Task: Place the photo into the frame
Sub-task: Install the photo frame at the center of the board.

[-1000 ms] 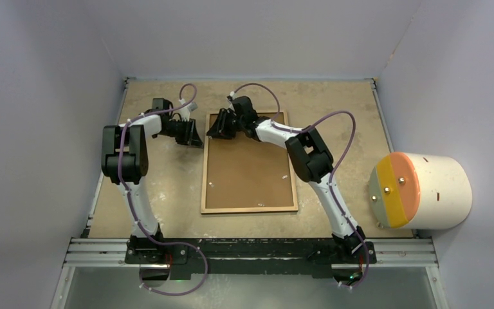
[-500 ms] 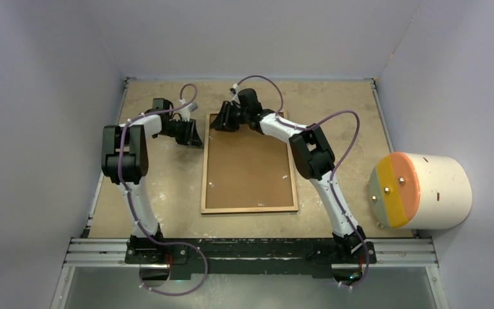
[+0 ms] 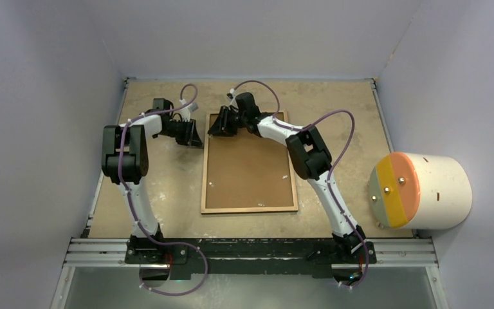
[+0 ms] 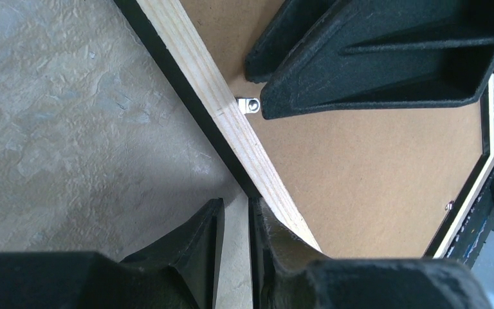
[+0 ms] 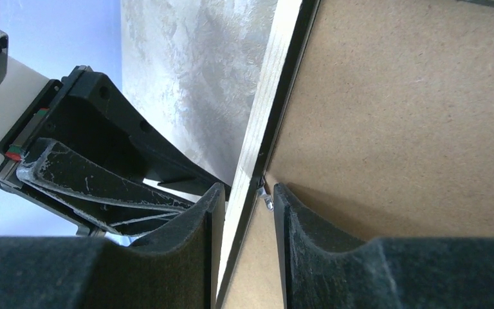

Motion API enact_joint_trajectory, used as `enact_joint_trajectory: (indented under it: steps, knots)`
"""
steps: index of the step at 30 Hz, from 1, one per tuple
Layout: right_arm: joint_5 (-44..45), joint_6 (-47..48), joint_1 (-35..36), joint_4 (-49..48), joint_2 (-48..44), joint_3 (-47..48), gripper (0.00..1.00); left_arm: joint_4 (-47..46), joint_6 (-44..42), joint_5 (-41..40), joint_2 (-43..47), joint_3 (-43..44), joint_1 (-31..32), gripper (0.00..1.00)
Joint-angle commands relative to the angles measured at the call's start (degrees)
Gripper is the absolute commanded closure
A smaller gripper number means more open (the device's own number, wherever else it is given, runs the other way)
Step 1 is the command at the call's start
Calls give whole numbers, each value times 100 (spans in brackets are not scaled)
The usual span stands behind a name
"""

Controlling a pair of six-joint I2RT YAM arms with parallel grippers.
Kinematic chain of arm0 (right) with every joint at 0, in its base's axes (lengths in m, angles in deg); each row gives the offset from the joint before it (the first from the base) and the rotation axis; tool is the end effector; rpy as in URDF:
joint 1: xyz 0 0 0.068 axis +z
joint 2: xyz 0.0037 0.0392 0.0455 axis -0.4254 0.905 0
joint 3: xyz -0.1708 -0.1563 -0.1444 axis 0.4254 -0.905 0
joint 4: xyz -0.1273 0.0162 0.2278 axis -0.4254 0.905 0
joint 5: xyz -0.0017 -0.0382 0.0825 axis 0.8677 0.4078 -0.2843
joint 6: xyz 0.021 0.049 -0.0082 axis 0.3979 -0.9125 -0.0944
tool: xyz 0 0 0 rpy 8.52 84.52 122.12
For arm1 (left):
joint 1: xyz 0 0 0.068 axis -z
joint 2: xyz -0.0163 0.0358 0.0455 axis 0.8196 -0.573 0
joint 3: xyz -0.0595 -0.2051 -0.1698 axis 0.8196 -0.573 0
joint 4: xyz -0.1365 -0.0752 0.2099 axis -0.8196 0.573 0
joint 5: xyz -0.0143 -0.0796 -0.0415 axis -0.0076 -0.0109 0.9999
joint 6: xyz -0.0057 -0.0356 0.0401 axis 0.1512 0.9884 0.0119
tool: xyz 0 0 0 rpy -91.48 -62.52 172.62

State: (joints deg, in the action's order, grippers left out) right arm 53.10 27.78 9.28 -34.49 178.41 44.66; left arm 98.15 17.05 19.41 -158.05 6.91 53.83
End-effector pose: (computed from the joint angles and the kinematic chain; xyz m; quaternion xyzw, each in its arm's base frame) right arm 0.4599 0.3381 0.1393 -0.0572 0.8262 0.5057 0.2416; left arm 0.4045 -0.0169 0.1382 0.1421 0.8972 -0.3626 0.2084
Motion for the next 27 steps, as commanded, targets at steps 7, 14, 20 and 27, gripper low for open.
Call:
enact_joint_trajectory:
  steps: [7,14,20,27]
  knots:
    - [-436,93,105,131,281,399,64,127,-164,-134,-57,90,71,78]
    - [-512,56,114,97,317,408,64,145,-191,-155,-75,108,69,78]
    - [-759,37,114,55,410,577,64,163,-195,-163,-79,116,69,79]
    - [-1113,196,114,367,599,941,64,161,-207,-181,-112,150,69,80]
